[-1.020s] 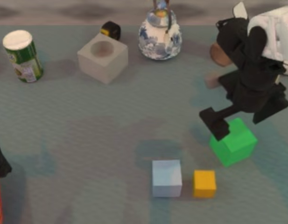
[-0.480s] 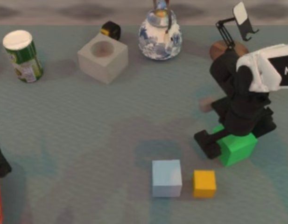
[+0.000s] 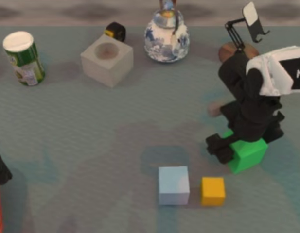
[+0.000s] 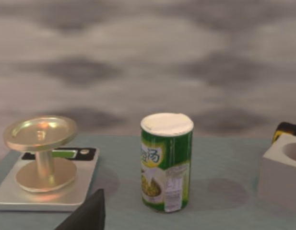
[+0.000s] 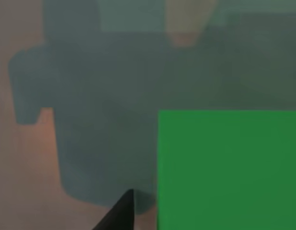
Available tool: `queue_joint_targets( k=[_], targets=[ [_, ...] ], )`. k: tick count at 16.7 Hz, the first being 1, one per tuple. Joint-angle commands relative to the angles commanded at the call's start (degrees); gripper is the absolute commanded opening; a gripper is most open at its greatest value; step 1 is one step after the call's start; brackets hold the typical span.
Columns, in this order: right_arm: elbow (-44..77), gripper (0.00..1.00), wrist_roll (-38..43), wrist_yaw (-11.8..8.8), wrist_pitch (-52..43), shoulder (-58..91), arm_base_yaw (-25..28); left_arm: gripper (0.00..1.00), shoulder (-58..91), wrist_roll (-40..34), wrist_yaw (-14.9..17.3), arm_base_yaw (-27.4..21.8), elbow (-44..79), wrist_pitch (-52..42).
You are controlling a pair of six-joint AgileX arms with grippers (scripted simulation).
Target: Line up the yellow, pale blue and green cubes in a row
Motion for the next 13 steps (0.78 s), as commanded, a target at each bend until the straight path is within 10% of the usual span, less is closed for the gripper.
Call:
queue_joint_targets(
  k=[7, 13],
  targets=[
    [0.0, 0.02, 0.0, 0.0, 0.0, 0.0, 0.0, 1.0, 0.0, 0.0, 0.0, 0.0, 0.0, 0.0],
    [0.0, 0.0, 0.0, 0.0, 0.0, 0.0, 0.0, 1.0, 0.0, 0.0, 0.0, 0.0, 0.0, 0.0]
  ],
)
